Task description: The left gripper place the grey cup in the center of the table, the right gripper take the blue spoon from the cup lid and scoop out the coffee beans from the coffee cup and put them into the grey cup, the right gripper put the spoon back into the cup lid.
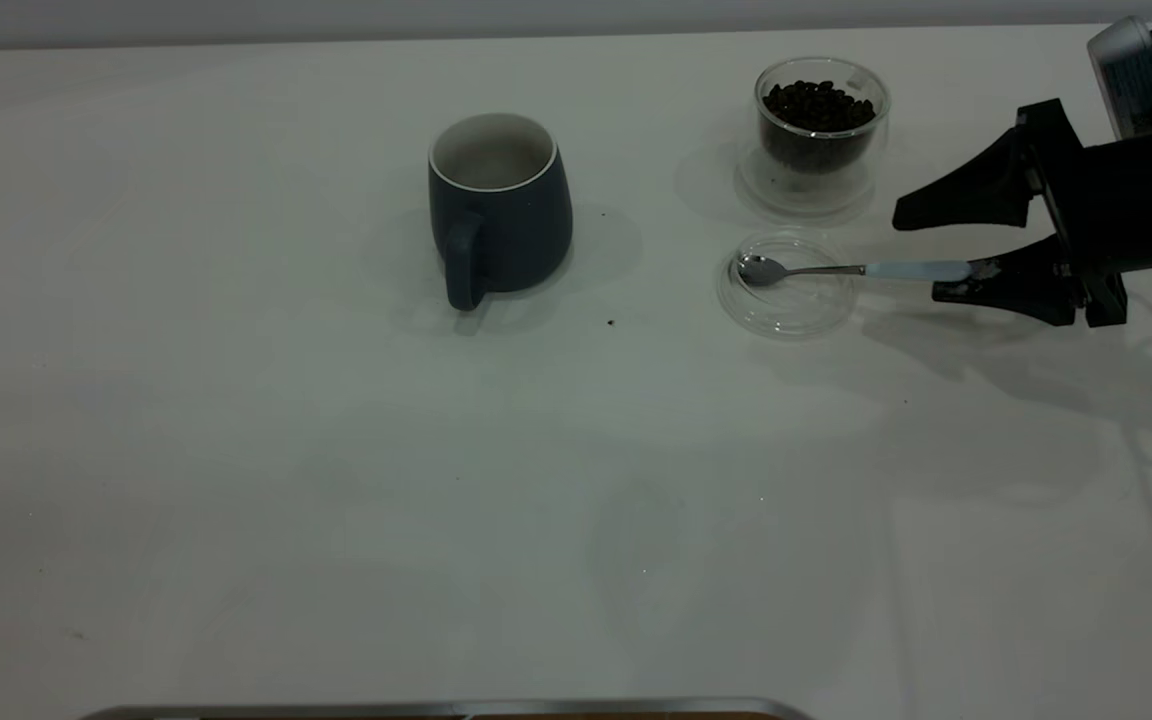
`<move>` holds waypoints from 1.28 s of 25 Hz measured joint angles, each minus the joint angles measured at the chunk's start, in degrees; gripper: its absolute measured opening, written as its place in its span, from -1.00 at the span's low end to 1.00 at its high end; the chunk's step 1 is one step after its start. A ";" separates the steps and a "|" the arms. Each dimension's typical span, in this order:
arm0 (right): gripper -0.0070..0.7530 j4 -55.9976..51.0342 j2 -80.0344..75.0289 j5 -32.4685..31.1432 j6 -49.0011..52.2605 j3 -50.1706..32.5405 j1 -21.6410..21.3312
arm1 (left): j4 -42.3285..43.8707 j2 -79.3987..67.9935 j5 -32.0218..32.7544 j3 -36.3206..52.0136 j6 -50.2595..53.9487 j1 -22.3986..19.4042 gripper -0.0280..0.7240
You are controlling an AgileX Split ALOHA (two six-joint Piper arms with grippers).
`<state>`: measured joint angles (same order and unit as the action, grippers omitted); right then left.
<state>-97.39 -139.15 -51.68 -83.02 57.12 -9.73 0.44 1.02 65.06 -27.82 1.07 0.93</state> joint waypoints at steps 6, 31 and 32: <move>0.61 0.36 0.00 3.24 -0.11 0.00 0.00 | 0.00 0.00 0.00 0.00 0.00 0.00 0.58; 0.58 73.59 50.22 0.05 69.66 -2.26 -0.50 | 0.00 0.00 0.00 0.00 0.14 0.00 0.58; 0.58 77.18 53.15 -1.68 71.18 -2.33 0.41 | 0.00 0.00 0.00 0.00 0.14 0.00 0.58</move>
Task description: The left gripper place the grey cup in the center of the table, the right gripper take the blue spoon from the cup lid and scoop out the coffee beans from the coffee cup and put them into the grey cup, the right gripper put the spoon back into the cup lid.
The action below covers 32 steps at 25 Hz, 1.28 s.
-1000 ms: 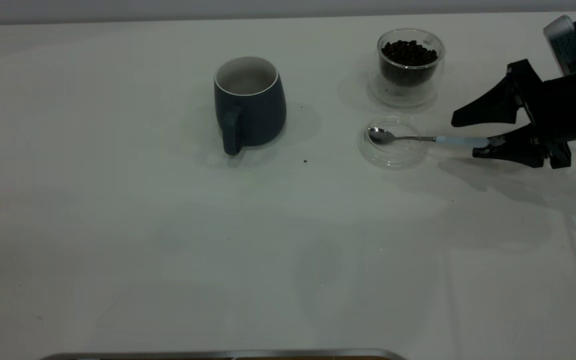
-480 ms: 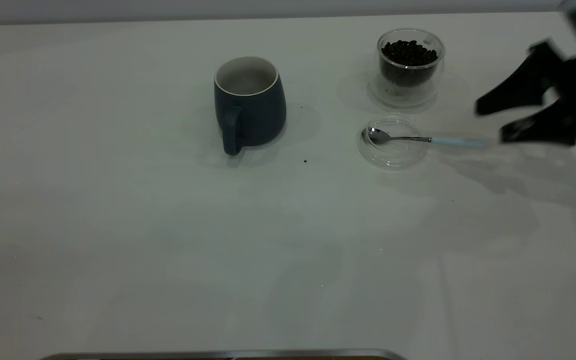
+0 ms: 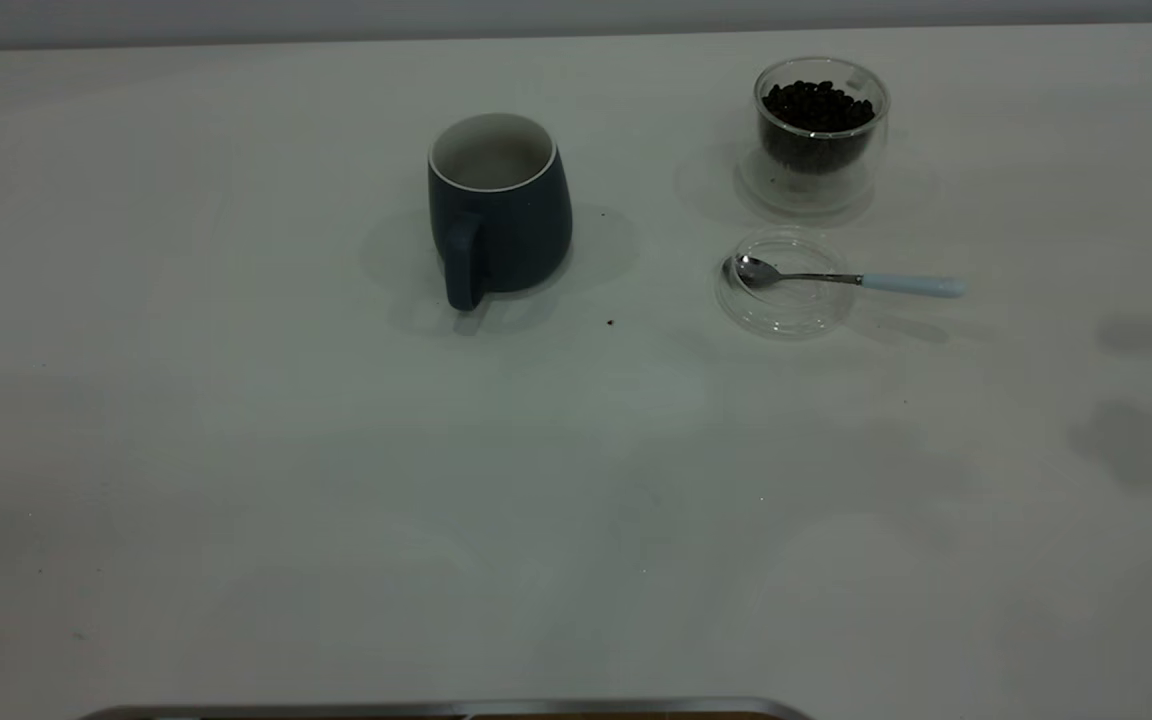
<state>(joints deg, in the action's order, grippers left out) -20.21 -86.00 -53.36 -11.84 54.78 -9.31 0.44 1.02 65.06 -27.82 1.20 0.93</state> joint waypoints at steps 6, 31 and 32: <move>0.58 8.08 19.38 -3.89 2.20 -5.88 3.61 | 0.00 0.00 0.00 0.00 0.00 0.00 0.58; 0.57 16.97 80.35 -12.81 6.42 -20.52 9.31 | 0.00 0.00 0.00 0.00 -0.18 0.00 0.58; 0.57 17.52 81.01 -13.10 7.74 -20.52 9.31 | 0.00 0.00 0.00 0.00 -0.18 0.00 0.58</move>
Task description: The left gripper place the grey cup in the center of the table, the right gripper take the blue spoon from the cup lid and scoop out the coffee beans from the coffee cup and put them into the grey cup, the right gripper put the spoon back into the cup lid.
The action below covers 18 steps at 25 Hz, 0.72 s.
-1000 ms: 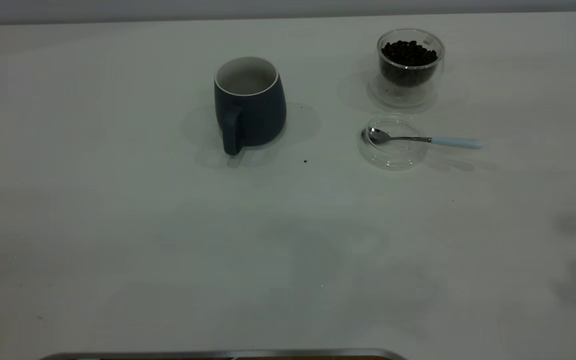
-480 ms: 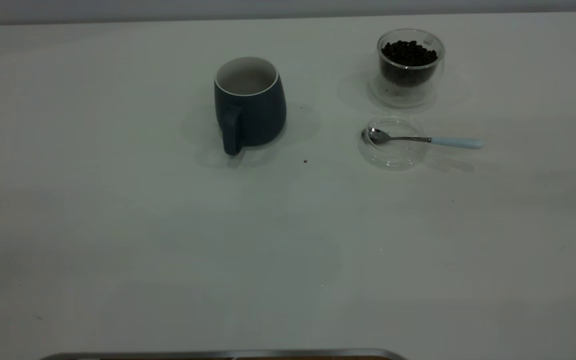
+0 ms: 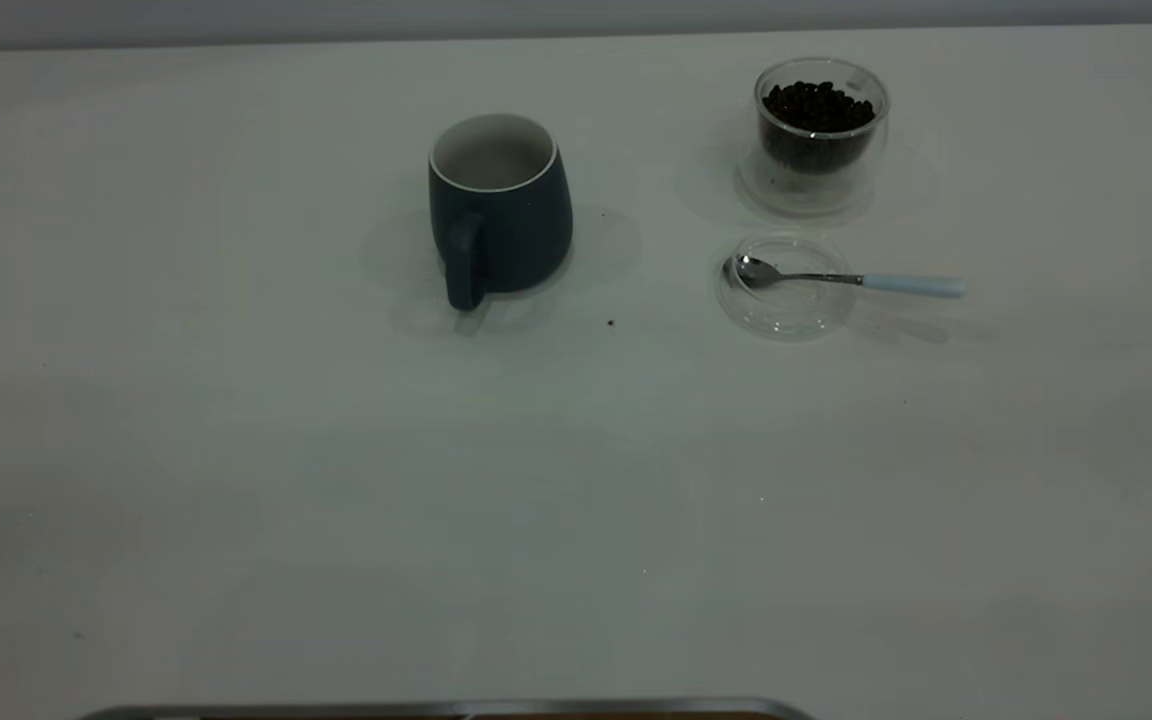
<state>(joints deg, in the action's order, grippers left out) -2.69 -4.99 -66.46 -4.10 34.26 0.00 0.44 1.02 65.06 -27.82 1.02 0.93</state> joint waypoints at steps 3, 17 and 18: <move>0.57 1.44 1.50 -0.58 2.31 -0.24 0.00 | 0.00 0.00 0.00 0.00 0.05 0.00 0.58; 0.56 1.23 5.38 1.31 2.93 -6.89 0.00 | 0.00 0.00 0.00 0.00 0.05 0.00 0.58; 0.55 1.28 5.38 1.45 2.93 -6.90 0.00 | 0.00 0.00 0.00 0.00 0.05 0.00 0.58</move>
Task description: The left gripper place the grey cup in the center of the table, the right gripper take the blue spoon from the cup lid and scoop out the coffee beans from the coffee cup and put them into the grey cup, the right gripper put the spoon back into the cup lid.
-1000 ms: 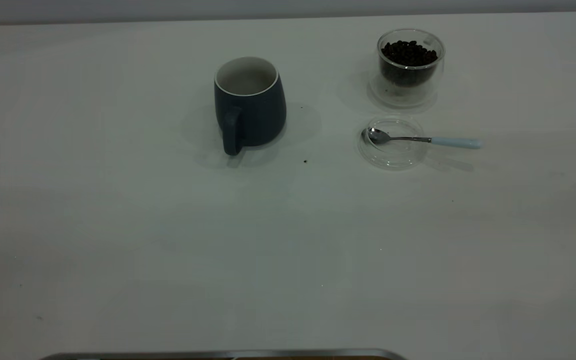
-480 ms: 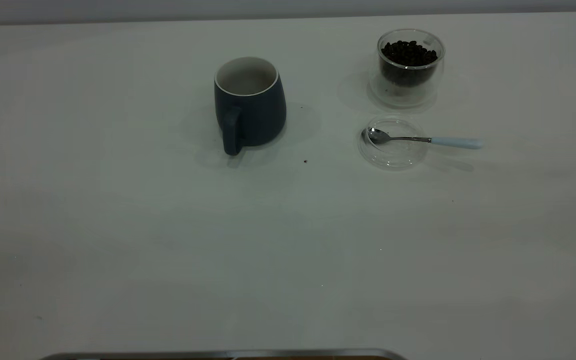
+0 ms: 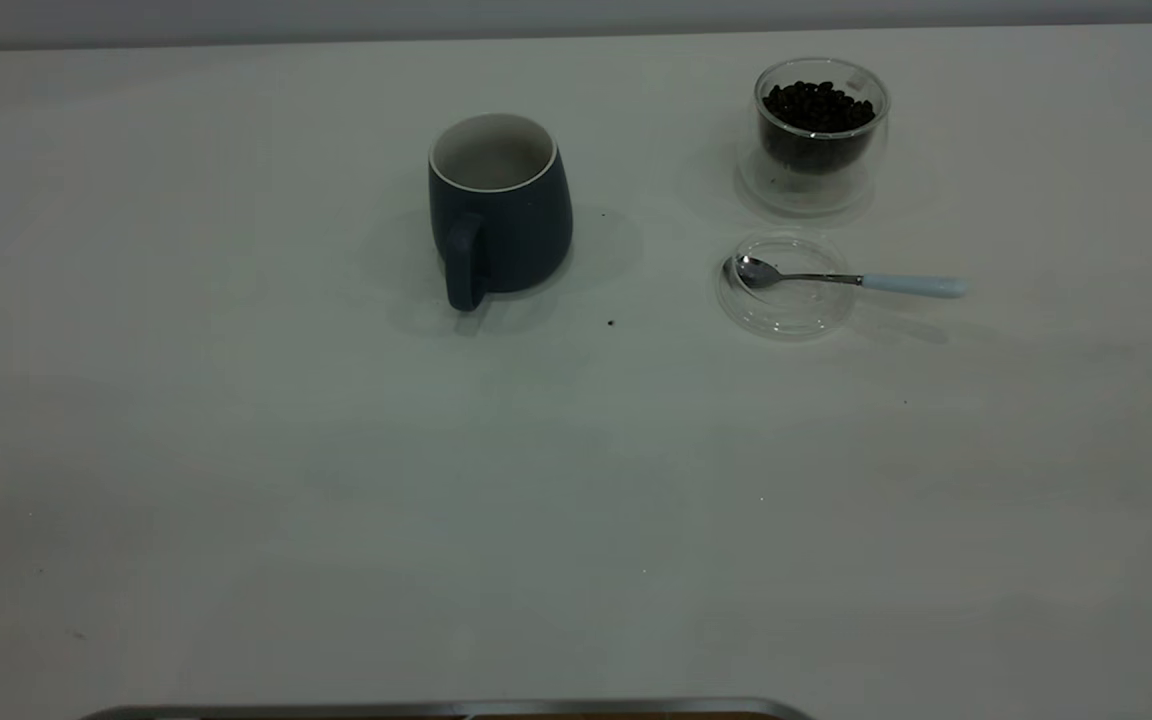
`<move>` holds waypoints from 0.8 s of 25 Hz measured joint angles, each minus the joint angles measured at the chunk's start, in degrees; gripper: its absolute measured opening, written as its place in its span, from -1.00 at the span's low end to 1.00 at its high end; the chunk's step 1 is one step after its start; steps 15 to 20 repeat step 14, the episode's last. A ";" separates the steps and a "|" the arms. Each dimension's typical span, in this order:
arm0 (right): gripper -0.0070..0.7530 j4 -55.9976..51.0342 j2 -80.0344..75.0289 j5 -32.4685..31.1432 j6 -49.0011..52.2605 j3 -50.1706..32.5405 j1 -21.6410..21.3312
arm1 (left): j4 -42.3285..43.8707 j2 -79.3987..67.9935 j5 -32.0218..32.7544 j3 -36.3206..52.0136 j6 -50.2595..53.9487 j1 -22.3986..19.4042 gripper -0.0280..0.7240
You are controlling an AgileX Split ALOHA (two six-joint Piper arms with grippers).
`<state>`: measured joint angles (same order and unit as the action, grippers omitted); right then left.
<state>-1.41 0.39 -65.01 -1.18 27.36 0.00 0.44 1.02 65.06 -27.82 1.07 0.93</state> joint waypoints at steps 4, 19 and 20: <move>0.52 0.00 0.00 0.26 0.00 0.00 0.00 | 0.00 0.00 0.00 0.00 0.00 0.00 0.58; 0.51 0.00 0.00 0.31 0.00 -0.05 0.00 | 0.00 0.00 0.00 0.00 0.10 0.00 0.58; 0.51 0.00 0.00 0.31 0.00 -0.05 0.00 | 0.00 0.00 0.00 0.00 0.10 0.00 0.58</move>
